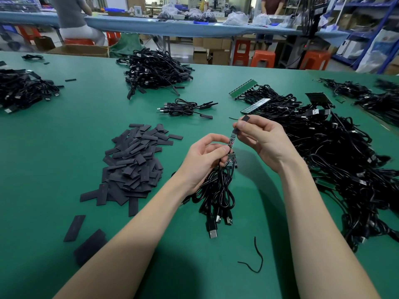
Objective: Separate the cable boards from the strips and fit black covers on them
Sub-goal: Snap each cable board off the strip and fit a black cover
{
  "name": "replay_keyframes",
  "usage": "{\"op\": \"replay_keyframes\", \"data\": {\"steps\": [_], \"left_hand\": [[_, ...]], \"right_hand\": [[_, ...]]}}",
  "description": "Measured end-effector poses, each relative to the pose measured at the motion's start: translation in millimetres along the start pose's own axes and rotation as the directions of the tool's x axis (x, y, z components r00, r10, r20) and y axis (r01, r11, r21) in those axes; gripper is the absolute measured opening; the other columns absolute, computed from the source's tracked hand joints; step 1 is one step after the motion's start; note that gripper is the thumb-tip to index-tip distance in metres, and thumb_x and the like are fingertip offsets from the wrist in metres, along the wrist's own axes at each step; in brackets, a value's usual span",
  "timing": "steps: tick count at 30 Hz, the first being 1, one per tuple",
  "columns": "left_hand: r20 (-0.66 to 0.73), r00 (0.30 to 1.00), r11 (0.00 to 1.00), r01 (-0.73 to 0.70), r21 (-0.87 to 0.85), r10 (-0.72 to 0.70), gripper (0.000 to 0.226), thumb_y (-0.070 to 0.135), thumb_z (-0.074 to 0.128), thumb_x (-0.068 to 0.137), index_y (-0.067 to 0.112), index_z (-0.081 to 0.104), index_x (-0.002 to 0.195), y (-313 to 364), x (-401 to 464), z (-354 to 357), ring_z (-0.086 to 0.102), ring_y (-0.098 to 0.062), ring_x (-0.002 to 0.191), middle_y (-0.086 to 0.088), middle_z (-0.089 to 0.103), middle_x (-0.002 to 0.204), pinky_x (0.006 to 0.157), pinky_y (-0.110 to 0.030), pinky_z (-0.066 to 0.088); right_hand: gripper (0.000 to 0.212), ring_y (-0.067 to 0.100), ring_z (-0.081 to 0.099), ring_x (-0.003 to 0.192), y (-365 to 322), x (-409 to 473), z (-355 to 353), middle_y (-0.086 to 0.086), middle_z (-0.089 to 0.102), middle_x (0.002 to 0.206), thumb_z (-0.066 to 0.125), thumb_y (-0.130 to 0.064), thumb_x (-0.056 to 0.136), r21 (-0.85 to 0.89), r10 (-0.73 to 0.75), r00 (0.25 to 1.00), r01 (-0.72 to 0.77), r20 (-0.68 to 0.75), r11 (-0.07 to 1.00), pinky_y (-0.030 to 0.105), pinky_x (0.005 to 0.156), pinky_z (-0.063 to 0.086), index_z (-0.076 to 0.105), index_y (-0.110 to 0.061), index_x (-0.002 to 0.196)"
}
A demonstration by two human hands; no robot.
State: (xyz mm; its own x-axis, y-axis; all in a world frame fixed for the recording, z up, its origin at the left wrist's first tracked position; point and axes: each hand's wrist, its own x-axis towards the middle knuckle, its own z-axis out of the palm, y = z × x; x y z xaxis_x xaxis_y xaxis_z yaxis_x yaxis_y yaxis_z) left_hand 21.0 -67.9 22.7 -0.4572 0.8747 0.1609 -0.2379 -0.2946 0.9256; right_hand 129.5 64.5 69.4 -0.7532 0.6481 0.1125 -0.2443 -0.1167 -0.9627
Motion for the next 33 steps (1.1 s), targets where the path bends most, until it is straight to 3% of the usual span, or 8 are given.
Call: {"op": "replay_keyframes", "data": {"steps": [8,11,17,23,33], "left_hand": [[0.082,0.997,0.994,-0.014,0.108,0.005,0.019,0.012,0.068,0.084,0.012,0.067,0.103,-4.0,0.0,-2.8,0.055,-0.009,0.068,0.004,0.067,0.075,0.066,-0.02,0.046],[0.097,0.995,0.997,-0.003,0.072,-0.004,0.024,0.01,0.068,0.085,0.012,0.062,0.108,-5.0,0.2,-4.1,0.052,-0.012,0.066,-0.001,0.065,0.074,0.066,-0.022,0.046],[0.083,0.996,0.999,0.019,-0.045,-0.015,0.026,0.006,0.067,0.085,0.01,0.058,0.109,-3.9,1.2,-7.4,0.053,-0.012,0.066,-0.001,0.064,0.075,0.064,-0.021,0.047],[0.06,0.998,0.995,0.033,-0.099,-0.027,0.02,-0.006,0.059,0.094,0.007,0.054,0.109,-2.3,1.1,-9.3,0.052,-0.011,0.065,-0.002,0.067,0.076,0.064,-0.019,0.047],[0.059,0.998,0.99,0.029,-0.141,-0.021,0.021,0.001,0.064,0.087,0.009,0.054,0.103,-0.3,0.9,-7.3,0.049,-0.012,0.065,-0.002,0.066,0.074,0.062,-0.02,0.044]], "right_hand": [[0.011,0.003,0.067,0.065,-6.5,-7.5,-21.5,0.003,0.076,0.087,0.072,-0.014,0.076,-0.001,0.161,0.978,-0.162,0.13,0.987,0.017,0.069,0.057,0.076,-0.015,0.086],[0.01,0.005,0.069,0.071,-8.3,-10.0,-29.0,0.002,0.076,0.088,0.071,-0.014,0.077,-0.034,0.178,0.969,-0.175,0.172,0.984,0.016,0.069,0.056,0.079,-0.018,0.082],[0.015,0.009,0.071,0.082,-5.1,-10.2,-23.9,0.003,0.076,0.092,0.069,-0.009,0.079,0.005,0.102,0.97,-0.106,0.219,0.994,0.02,0.075,0.057,0.078,-0.021,0.083],[0.016,0.01,0.07,0.084,-1.6,-6.6,-14.3,0.004,0.076,0.092,0.072,-0.009,0.077,-0.007,0.044,0.979,-0.043,0.199,0.999,0.023,0.078,0.056,0.067,-0.012,0.092],[0.018,0.01,0.07,0.078,2.7,-5.5,-5.3,0.004,0.075,0.087,0.071,-0.005,0.077,0.021,0.004,0.987,-0.008,0.162,1.0,0.021,0.074,0.057,0.065,-0.011,0.093]]}}
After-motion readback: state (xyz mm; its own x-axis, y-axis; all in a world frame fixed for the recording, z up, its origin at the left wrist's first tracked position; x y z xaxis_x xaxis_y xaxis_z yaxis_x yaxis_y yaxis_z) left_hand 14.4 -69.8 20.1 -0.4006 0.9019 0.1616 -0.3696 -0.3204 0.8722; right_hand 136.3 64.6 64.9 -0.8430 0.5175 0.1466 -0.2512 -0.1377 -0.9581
